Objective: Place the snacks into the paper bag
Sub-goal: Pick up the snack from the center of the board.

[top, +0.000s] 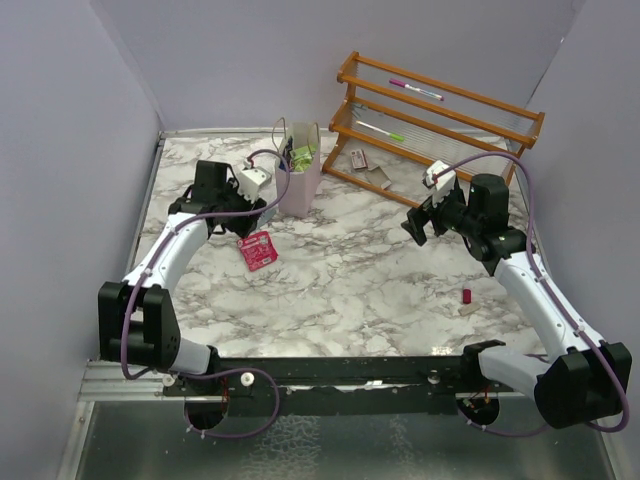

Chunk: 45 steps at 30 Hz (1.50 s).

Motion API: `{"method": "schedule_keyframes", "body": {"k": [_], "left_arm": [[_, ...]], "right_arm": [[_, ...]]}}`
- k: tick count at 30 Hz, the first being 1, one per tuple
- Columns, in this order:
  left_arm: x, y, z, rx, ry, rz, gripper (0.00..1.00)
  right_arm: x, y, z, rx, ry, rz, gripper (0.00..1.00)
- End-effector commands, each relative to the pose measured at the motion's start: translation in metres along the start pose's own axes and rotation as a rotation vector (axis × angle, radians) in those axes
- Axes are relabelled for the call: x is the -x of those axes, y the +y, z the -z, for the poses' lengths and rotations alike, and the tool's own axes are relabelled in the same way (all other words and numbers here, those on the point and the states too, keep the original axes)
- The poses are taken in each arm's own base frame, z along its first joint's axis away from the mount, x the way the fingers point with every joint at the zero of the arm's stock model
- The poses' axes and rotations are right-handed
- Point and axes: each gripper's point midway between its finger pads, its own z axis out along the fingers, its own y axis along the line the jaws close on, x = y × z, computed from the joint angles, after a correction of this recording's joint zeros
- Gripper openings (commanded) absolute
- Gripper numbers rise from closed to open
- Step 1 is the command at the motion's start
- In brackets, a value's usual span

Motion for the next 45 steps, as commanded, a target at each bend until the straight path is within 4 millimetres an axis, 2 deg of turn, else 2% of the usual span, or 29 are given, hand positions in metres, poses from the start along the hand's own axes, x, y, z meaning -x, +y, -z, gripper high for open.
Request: {"method": "schedule_keyframes", "body": {"k": [1, 6, 9, 21, 27, 28, 29, 32, 45], "left_arm": [[-0.011, 0.002, -0.017, -0.039, -0.009, -0.007, 0.58], [-0.035, 0.007, -0.032, -0.079, 0.033, 0.042, 0.58], [-0.041, 0.015, -0.037, -0.079, 0.035, 0.070, 0.57], [-0.014, 0.052, -0.049, -0.120, -0.049, 0.192, 0.57], [-0.007, 0.066, -0.068, -0.181, -0.050, 0.251, 0.58], [-0.011, 0.065, -0.074, -0.197, -0.037, 0.265, 0.58], [-0.001, 0.071, -0.073, -0.196, -0.055, 0.259, 0.58], [0.002, 0.075, -0.083, -0.222, -0.049, 0.279, 0.58], [-0.006, 0.081, -0.113, -0.273, -0.010, 0.320, 0.63]], "right_arm": [[-0.006, 0.001, -0.001, 0.006, 0.014, 0.003, 0.99], [-0.006, 0.000, -0.001, 0.003, 0.015, 0.004, 0.99], [-0.006, 0.000, -0.002, 0.003, 0.016, 0.003, 0.99], [-0.008, -0.001, -0.002, 0.002, 0.020, 0.003, 0.99], [-0.008, -0.001, -0.002, 0.002, 0.021, 0.004, 0.99], [-0.009, -0.001, -0.002, 0.001, 0.023, 0.004, 0.99], [-0.008, -0.001, -0.002, 0.000, 0.022, 0.005, 0.99], [-0.009, -0.001, -0.003, 0.000, 0.025, 0.003, 0.99], [-0.010, -0.001, -0.003, -0.001, 0.028, 0.004, 0.99]]}}
